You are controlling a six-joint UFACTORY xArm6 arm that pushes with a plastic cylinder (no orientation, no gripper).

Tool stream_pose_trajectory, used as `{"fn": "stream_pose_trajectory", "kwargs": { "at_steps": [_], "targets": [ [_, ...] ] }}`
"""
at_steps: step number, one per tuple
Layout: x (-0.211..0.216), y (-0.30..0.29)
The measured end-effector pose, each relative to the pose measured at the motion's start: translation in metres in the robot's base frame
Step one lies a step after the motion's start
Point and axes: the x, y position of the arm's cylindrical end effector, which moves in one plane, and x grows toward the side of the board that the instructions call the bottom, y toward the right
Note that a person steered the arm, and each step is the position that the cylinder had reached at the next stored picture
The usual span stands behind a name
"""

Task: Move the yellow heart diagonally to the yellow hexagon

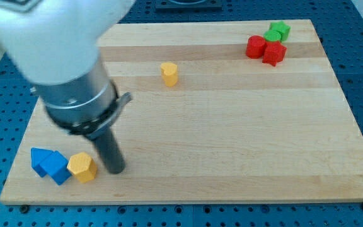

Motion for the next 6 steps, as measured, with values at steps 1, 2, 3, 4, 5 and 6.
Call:
{"fn": "stream_pose_trajectory", "kwargs": {
  "at_steps": [1,2,3,4,5,6],
  "targets": [
    [-0.056,0.043],
    [-0.115,0.078],
    [-0.168,0.097],
    [-0.172,0.097],
    [-0.196,0.084],
    [-0.238,0.065]
  ]
}}
